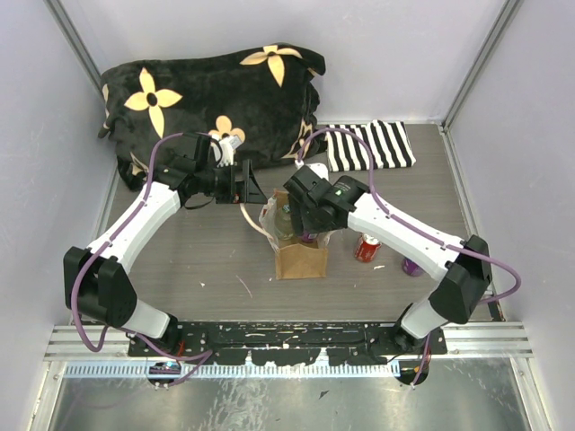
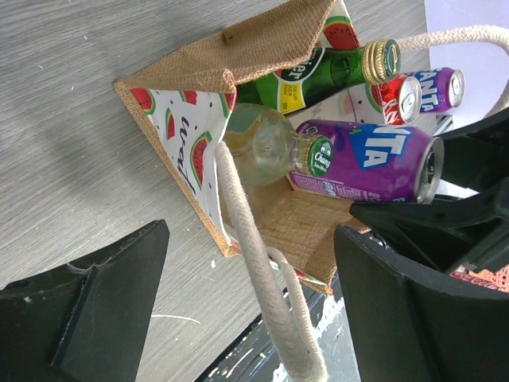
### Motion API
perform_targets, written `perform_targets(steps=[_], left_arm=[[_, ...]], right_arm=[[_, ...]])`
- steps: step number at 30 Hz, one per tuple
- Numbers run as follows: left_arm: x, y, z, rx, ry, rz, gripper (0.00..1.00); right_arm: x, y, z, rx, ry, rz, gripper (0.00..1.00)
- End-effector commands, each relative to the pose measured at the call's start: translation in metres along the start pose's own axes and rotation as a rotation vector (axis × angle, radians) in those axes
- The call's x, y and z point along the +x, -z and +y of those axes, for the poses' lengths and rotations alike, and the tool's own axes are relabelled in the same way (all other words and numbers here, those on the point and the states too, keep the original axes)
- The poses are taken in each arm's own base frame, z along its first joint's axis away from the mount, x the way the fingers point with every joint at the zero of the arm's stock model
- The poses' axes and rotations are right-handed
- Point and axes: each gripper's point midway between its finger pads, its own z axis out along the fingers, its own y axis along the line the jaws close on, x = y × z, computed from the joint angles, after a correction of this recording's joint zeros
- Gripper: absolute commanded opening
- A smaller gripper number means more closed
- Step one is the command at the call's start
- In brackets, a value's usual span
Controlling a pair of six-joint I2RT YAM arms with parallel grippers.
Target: Place the beverage into the canvas bag
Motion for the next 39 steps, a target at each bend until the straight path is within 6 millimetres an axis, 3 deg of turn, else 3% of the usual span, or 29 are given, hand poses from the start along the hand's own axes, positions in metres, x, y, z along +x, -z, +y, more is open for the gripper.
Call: perform_targets(steps=[1,14,34,36,39], left_arm=[[-0.013,0.005,-0.013,0.031,-0.035,-0.041,0.92],[-0.011,0.007,-0.012,0.026,-0.040,-0.043,0.92],[-0.008,0.005,-0.009,0.023,-0.040,-0.034,0.92],[-0.008,0.005,-0.009,0.023,-0.041,-0.036,0.92],[-0.008,0.005,-0.009,0.022,-0.043,-0.035,0.92]], right_arm=[[-0.027,-0.003,0.006,-0.011,-0.061,-0.127,0.01],[-0.002,-0.054,0.002,0.064,-0.026,-0.055,0.01],[0.031,-0.094,-0.011,0.114,0.003,0.052,0.01],[0.032,-0.097,-0.011,0.121,0.007,0.059,0.06],[0.031,-0.098,-0.011,0.125,0.011,0.063,0.26]])
